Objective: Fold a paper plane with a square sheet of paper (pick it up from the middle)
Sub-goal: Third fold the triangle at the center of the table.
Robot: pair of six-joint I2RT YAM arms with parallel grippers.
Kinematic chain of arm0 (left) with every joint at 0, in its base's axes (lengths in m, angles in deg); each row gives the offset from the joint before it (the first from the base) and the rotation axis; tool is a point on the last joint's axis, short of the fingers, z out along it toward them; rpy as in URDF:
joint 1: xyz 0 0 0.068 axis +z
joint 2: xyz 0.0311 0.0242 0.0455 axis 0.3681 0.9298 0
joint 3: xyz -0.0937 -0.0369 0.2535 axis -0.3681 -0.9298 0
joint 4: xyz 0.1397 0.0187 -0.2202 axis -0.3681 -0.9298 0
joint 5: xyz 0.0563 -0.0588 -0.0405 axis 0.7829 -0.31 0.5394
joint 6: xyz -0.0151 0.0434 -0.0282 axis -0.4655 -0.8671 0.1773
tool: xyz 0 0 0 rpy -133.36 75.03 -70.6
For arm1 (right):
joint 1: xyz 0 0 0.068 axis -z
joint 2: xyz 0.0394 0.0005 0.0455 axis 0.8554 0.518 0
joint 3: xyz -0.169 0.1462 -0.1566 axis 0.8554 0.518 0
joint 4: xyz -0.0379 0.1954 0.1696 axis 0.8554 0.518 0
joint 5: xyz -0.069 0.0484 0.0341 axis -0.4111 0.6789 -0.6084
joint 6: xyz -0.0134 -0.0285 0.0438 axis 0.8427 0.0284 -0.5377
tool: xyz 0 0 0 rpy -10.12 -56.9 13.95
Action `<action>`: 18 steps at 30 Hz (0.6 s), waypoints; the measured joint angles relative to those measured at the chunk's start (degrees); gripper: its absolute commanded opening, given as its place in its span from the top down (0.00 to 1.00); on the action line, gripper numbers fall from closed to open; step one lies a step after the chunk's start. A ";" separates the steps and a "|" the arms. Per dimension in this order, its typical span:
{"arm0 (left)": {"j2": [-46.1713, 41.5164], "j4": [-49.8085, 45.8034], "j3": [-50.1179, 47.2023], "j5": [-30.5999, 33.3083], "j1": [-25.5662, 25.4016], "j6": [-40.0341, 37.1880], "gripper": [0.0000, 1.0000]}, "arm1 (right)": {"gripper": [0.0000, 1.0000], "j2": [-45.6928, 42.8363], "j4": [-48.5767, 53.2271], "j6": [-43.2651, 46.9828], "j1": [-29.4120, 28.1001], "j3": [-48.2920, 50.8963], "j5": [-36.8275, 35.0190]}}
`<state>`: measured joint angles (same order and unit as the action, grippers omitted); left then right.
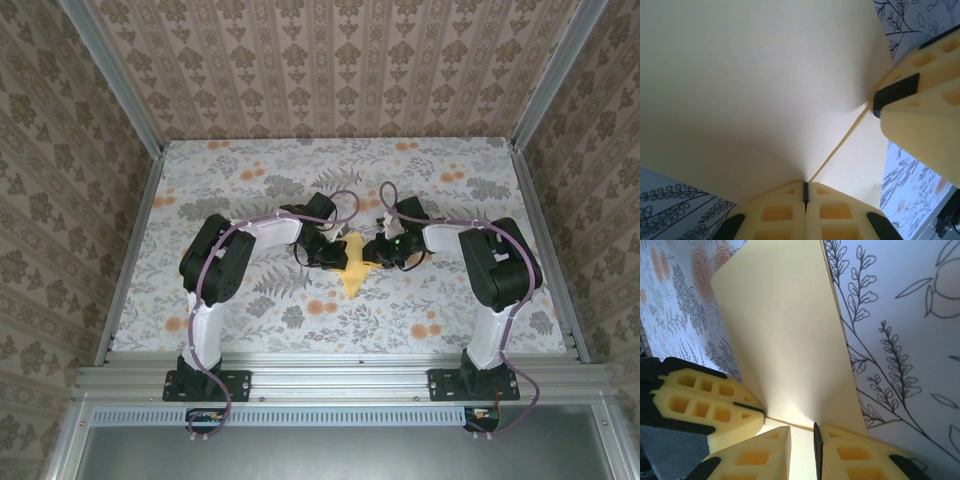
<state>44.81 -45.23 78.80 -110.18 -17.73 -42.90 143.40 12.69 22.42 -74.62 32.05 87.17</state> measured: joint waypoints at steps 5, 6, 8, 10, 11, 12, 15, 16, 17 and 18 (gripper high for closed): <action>0.00 -0.17 0.11 0.17 0.00 -0.55 1.00 | 0.77 -2.10 -0.87 -1.46 -0.98 0.20 0.61; 0.00 -0.20 0.11 0.20 0.00 -0.57 1.00 | 0.77 -2.12 -1.33 -1.86 -1.42 0.24 0.83; 0.00 -0.22 0.11 0.20 0.00 -0.66 1.00 | 0.78 -2.12 -1.77 -2.27 -2.14 0.57 0.96; 0.00 -0.22 0.11 0.22 0.00 -0.70 1.00 | 0.78 -2.08 -1.79 -2.51 -2.69 1.03 0.98; 0.00 -0.24 0.11 0.22 0.00 -0.72 1.00 | 0.78 -2.08 -1.79 -2.60 -2.91 1.31 1.01; 0.00 -0.26 0.11 0.24 0.00 -0.74 1.00 | 0.78 -2.05 -1.79 -2.69 -3.13 1.51 1.03; 0.00 -0.28 0.11 0.31 0.00 -0.79 1.00 | 0.78 -1.90 -1.95 -2.71 -3.28 1.97 1.05; 0.00 -0.28 0.11 0.35 0.00 -0.94 1.00 | 0.78 -1.86 -2.12 -2.71 -3.26 2.14 1.05; 0.00 -0.28 0.11 0.44 0.00 -0.96 1.00 | 0.78 -1.81 -2.19 -2.71 -3.26 2.29 1.05; 0.00 -0.28 0.11 0.46 0.00 -0.98 1.00 | 0.79 -1.73 -2.34 -2.71 -3.26 2.47 1.05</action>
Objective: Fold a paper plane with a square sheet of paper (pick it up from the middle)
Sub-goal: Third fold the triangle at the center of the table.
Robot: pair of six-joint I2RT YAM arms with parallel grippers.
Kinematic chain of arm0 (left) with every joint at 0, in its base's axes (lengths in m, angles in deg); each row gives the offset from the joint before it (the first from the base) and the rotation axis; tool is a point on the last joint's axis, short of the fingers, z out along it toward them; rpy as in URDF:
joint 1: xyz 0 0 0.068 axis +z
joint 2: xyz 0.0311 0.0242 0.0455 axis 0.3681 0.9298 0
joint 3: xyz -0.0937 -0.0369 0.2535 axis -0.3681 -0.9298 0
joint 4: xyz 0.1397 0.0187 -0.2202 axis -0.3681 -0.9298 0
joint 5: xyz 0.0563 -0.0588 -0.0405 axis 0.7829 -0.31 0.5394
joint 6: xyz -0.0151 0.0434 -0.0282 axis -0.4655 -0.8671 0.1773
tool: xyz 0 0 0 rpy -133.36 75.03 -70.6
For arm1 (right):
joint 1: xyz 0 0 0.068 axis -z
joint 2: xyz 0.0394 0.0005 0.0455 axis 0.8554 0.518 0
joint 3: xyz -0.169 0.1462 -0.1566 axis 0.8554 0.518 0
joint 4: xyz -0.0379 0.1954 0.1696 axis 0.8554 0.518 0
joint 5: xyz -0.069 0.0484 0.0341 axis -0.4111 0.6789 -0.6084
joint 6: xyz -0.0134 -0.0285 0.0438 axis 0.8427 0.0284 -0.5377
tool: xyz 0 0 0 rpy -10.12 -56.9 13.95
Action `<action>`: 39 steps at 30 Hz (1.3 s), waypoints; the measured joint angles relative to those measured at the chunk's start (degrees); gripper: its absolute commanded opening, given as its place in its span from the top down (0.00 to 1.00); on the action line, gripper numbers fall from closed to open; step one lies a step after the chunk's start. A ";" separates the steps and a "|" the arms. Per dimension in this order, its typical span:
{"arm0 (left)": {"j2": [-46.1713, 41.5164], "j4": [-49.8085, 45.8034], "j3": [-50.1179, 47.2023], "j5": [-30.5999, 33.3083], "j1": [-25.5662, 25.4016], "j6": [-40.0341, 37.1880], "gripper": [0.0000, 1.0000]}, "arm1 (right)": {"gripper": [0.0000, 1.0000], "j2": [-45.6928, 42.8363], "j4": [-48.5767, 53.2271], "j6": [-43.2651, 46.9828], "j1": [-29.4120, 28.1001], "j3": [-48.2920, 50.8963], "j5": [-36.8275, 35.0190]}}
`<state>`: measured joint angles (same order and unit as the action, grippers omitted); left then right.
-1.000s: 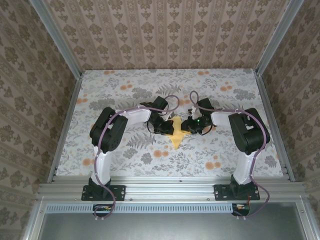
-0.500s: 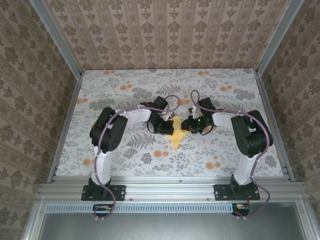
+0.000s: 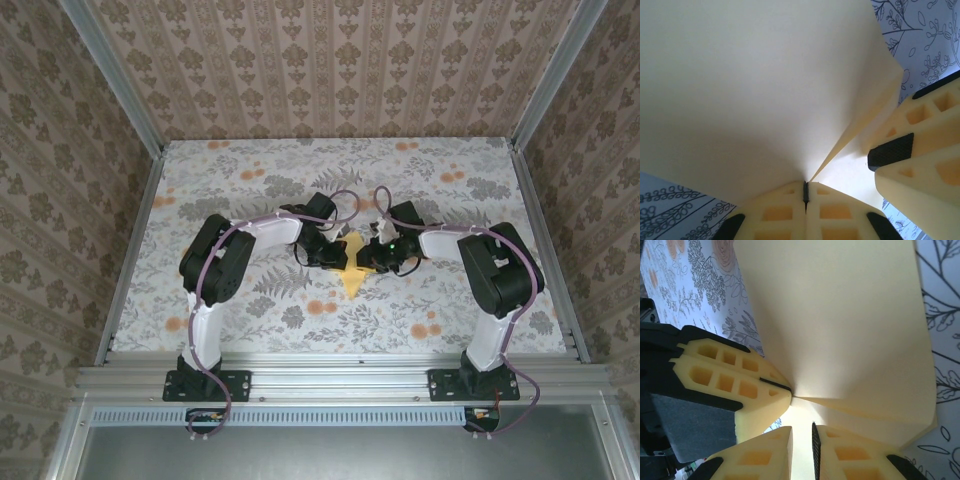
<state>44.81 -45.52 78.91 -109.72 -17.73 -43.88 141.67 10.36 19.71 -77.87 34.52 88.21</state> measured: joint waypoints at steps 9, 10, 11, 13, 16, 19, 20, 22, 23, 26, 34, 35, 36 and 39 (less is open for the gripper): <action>0.00 -0.07 0.00 0.42 -0.04 -0.37 1.00 | 0.79 1.40 -1.57 0.00 -0.07 1.01 0.55; 0.00 -0.09 0.04 0.50 -0.07 -0.46 1.00 | 0.79 1.44 -1.66 0.02 -0.07 1.05 0.61; 0.00 -0.17 0.07 0.63 -0.09 -0.57 1.00 | 0.79 1.49 -1.68 0.04 -0.07 1.05 0.68; 0.00 -0.48 0.28 1.07 -0.17 -0.72 0.99 | 0.79 1.51 -1.70 0.11 -0.07 1.05 0.72; 0.00 -1.09 0.72 1.95 -0.46 -1.18 0.98 | 0.79 1.55 -1.62 0.48 -0.07 1.05 0.72; 0.00 -1.42 0.96 2.43 -0.70 -1.27 0.93 | 0.80 1.60 -1.46 0.61 -0.07 0.98 0.70; 0.00 -1.51 1.03 2.58 -0.74 -1.29 0.92 | 0.80 1.60 -1.42 0.70 -0.07 0.96 0.70; 0.00 -1.51 1.03 2.60 -0.76 -1.29 0.90 | 0.80 1.68 -1.27 0.87 -0.07 0.90 0.61; 0.00 -1.51 1.03 2.60 -0.76 -1.29 0.88 | 0.81 1.81 -1.01 0.96 -0.04 0.70 0.68; -0.02 -1.66 1.09 2.78 -0.76 -1.25 0.86 | 0.82 2.16 -0.57 1.14 -0.07 0.31 0.76; -1.81 -3.93 1.62 6.54 -0.74 -1.25 0.77 | 0.84 2.47 0.13 2.05 -0.04 -0.07 0.72; -2.16 -4.24 1.68 6.99 -0.74 -1.25 0.75 | 0.84 2.51 0.24 2.19 -0.07 -0.15 0.72; -2.64 -4.55 1.77 7.54 -0.74 -1.22 0.72 | 0.84 2.58 0.39 2.23 -0.07 -0.22 0.72; -4.52 -5.25 1.77 8.63 -0.76 -1.20 0.70 | 0.85 2.67 0.72 2.36 -0.07 -0.44 0.72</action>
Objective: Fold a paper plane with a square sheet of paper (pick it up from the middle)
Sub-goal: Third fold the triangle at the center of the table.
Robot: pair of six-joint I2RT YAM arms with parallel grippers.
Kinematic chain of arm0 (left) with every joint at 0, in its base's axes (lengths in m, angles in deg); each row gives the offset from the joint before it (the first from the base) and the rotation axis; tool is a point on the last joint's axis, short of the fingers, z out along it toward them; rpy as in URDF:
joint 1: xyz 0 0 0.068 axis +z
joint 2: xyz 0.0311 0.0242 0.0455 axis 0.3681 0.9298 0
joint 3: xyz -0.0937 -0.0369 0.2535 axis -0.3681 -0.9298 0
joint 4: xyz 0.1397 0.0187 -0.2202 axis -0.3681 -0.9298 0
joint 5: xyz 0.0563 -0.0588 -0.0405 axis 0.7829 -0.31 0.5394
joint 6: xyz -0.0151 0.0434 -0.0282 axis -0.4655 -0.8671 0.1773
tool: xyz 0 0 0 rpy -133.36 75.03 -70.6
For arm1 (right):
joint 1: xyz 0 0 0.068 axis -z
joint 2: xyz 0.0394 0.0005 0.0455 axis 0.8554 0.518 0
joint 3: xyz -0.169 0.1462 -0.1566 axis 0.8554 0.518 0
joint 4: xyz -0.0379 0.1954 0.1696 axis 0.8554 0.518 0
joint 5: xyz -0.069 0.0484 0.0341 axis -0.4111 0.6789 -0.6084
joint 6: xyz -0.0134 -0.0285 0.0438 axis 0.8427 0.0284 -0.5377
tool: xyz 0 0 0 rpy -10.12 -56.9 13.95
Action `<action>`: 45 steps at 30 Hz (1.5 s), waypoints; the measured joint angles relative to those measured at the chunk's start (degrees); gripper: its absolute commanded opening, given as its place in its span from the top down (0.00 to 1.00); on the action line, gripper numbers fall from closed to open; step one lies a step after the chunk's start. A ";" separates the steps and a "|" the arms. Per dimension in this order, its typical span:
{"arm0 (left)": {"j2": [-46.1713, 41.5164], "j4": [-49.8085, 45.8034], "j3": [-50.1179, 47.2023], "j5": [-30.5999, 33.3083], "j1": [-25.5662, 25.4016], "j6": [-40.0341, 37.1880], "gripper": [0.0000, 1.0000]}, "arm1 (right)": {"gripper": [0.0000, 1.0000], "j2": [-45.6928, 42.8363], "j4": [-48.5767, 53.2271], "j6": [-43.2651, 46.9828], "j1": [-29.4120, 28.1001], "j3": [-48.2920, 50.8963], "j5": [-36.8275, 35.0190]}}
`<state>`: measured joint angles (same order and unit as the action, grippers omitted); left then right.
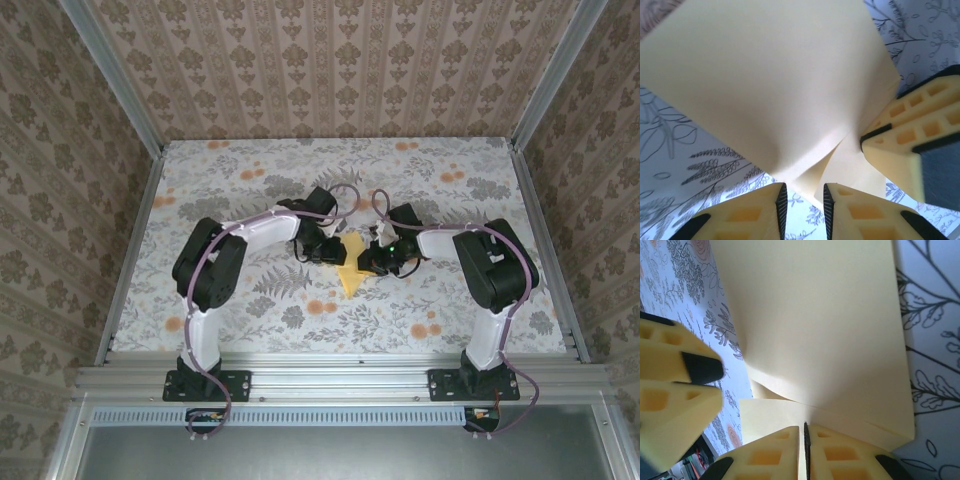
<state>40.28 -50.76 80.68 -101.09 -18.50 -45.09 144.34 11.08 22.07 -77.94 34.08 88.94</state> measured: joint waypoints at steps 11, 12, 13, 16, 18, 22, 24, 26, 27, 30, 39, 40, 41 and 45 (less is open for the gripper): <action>-2.45 2.12 -0.22 -3.10 -2.54 2.01 0.78 | 0.89 0.44 -0.61 -0.61 -0.09 0.00 0.31; -2.45 2.51 -0.35 -3.56 -2.89 2.19 0.79 | 0.90 0.48 -0.72 -0.63 -0.15 0.00 0.33; -2.45 2.80 -0.46 -3.93 -3.21 2.40 0.80 | 0.90 0.52 -0.79 -0.66 -0.15 0.00 0.35; -2.45 3.54 -0.81 -4.70 -4.20 2.84 0.80 | 0.92 0.61 -0.98 -0.85 -0.20 0.00 0.46; -2.43 3.76 -1.14 -5.01 -4.70 2.95 0.81 | 0.93 0.79 -1.22 -1.01 -0.20 0.00 0.72; -2.43 4.44 -2.84 -5.03 -5.62 3.21 0.83 | 0.95 0.98 -1.64 -1.73 -0.20 0.00 1.11; -2.40 4.76 -3.96 -5.03 -5.77 3.26 0.83 | 0.96 1.11 -1.81 -1.88 -0.20 0.00 1.33; -2.40 5.42 -5.22 -5.01 -5.92 3.28 0.83 | 0.97 1.18 -2.03 -1.92 -0.20 0.00 1.49; -2.40 5.81 -5.92 -5.03 -5.95 3.30 0.83 | 0.97 1.18 -2.08 -1.92 -0.20 0.00 1.53; -2.40 6.56 -7.26 -5.03 -5.95 3.30 0.83 | 0.97 1.18 -2.08 -1.92 -0.20 0.00 1.55; -2.01 6.73 -7.50 -2.40 -6.12 2.56 0.84 | 0.98 1.18 -2.05 -1.90 -0.20 0.00 1.55; -1.81 6.73 -7.50 -2.08 -6.12 2.47 0.84 | 0.98 1.18 -2.08 -1.90 -0.20 0.00 1.55; -1.53 6.75 -7.50 -1.70 -6.12 2.23 0.84 | 0.98 1.18 -2.05 -1.90 -0.20 0.00 1.55; -0.79 6.78 -7.58 -1.05 -6.05 1.53 0.84 | 0.98 1.18 -2.05 -1.90 -0.20 0.00 1.55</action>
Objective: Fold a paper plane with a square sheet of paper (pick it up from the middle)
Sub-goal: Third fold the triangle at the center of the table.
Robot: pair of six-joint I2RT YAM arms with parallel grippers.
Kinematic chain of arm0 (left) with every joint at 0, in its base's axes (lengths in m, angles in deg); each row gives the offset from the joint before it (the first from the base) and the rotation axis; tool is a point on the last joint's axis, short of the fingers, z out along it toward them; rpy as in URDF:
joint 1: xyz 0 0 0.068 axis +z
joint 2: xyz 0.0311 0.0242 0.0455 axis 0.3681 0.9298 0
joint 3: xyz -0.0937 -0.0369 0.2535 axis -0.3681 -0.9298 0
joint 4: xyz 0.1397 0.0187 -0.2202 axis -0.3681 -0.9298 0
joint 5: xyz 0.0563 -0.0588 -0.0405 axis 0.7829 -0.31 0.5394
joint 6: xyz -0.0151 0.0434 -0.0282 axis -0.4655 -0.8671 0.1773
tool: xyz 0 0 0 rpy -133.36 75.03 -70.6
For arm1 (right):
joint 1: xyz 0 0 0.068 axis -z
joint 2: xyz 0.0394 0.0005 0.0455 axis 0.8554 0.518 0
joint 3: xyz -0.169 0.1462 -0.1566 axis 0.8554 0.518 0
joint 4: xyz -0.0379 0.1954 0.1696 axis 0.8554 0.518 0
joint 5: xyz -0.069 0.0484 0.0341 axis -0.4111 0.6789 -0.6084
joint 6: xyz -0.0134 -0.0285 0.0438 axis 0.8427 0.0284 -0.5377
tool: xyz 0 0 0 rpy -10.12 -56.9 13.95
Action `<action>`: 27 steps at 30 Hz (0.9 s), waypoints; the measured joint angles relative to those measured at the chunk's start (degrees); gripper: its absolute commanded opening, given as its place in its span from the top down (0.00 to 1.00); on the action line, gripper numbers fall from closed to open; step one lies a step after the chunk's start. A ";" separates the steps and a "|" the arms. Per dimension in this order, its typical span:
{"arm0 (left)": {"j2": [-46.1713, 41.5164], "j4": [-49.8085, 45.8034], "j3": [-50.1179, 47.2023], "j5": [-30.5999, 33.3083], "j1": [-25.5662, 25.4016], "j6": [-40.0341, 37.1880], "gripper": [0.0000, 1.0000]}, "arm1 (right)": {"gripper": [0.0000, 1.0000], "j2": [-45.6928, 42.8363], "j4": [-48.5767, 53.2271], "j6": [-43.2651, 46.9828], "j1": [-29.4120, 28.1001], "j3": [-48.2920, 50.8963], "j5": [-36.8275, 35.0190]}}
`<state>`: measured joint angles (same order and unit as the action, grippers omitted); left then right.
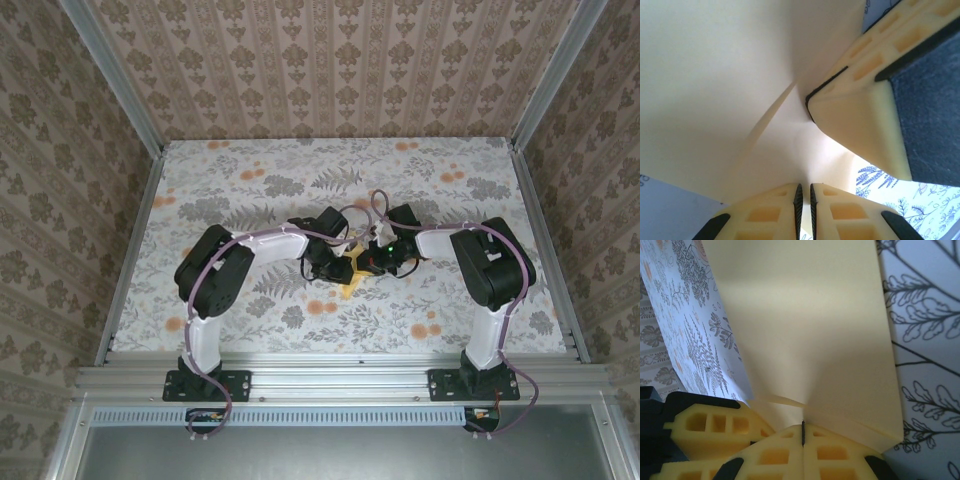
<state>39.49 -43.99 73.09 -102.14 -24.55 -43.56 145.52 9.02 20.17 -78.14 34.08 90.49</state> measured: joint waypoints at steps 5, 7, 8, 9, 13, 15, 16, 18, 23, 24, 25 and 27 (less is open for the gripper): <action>0.00 -0.02 0.00 0.20 0.00 -0.72 0.84 | 0.96 -0.02 -0.04 -0.02 0.00 0.02 0.04; 0.02 -0.02 0.00 0.33 -0.02 -0.98 0.84 | 0.91 -0.09 -0.15 -0.20 0.00 0.04 0.04; 0.09 -0.02 0.00 0.35 -0.02 -1.18 0.84 | 0.88 -0.20 -0.37 -0.33 0.00 0.22 0.04; 0.11 -0.02 0.00 0.35 0.00 -1.38 0.84 | 0.85 -0.42 -0.70 -0.48 0.00 0.46 0.04; 0.15 0.02 0.00 0.35 0.00 -1.68 0.86 | 0.75 -2.43 -1.75 -1.95 -0.07 1.88 -0.63; 0.22 0.02 0.00 0.13 0.11 -1.81 0.86 | 0.75 -3.82 -2.38 -2.99 -0.11 3.45 -1.44; 0.22 0.02 0.00 0.11 0.13 -1.81 0.86 | 0.75 -4.39 -2.73 -3.43 -0.11 4.22 -1.62; 0.22 0.02 0.00 0.11 0.11 -1.84 0.86 | 0.77 -6.10 -3.26 -4.85 -0.09 6.10 -2.36; 0.33 0.04 0.00 -0.07 0.22 -2.01 0.86 | 0.86 -9.92 -5.57 -8.66 -0.46 9.09 -2.71; 0.33 0.04 0.00 -0.13 0.28 -2.01 0.86 | 0.88 -10.40 -6.10 -9.42 -0.68 9.57 -2.86; 0.35 0.04 0.00 -0.20 0.28 -2.01 0.86 | 0.89 -10.67 -6.58 -9.97 -0.87 9.99 -2.89; 0.37 0.04 0.00 -0.44 0.46 -2.03 0.86 | 0.89 -10.91 -7.52 -11.37 -1.62 10.93 -3.32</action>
<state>39.87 -43.94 73.09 -102.57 -24.09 -45.59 134.61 1.50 8.81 -79.75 45.01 87.17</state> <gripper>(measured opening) 0.138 0.114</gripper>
